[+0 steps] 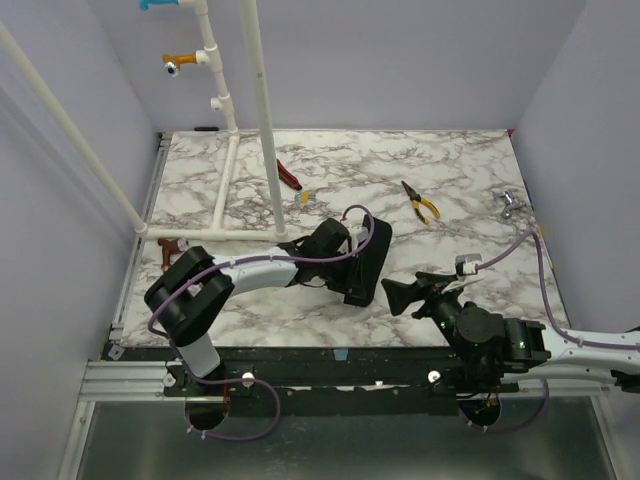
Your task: Sort the hair-cutting tools
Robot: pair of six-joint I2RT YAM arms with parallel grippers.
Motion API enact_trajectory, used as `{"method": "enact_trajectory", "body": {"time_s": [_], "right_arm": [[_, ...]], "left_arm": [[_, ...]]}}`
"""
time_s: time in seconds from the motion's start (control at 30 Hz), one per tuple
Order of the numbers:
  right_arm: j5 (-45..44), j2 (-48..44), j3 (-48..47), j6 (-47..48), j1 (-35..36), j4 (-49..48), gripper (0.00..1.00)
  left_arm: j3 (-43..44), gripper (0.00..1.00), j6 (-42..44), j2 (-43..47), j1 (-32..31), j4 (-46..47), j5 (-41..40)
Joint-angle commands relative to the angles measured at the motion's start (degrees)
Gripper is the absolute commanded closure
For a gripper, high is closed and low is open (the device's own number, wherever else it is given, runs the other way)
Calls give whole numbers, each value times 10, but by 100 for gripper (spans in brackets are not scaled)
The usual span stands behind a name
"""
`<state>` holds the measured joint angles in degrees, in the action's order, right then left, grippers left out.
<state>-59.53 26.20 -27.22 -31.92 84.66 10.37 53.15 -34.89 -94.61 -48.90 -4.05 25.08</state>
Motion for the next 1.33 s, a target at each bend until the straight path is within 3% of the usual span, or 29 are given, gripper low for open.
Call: {"method": "enact_trajectory", "body": {"time_s": [0.0,0.27,0.3,0.47,0.77,1.03,1.3], "right_arm": [[-50,-1,-13,-90,2,81,0],[-75,-2,-28,-118,2,126,0],[-77,-4,-29,-119,2,129,0],[-96,-12,-40,-163,2,187,0],[-108,-10,-27,-224,2,231,0],[-114,32,-28,-240,2,220,0],[-112,64,-34,-261,2,213,0]], "left_arm": [[38,75,-26,-31,7,22,-30],[43,36,-18,-41,9,-48,-85],[39,3,-19,-37,10,-55,-94],[11,2,-24,38,12,-116,-190],[-133,2,-101,358,31,-233,-442],[-229,2,-172,597,83,-299,-483],[-231,2,-160,595,104,-310,-476]]}}
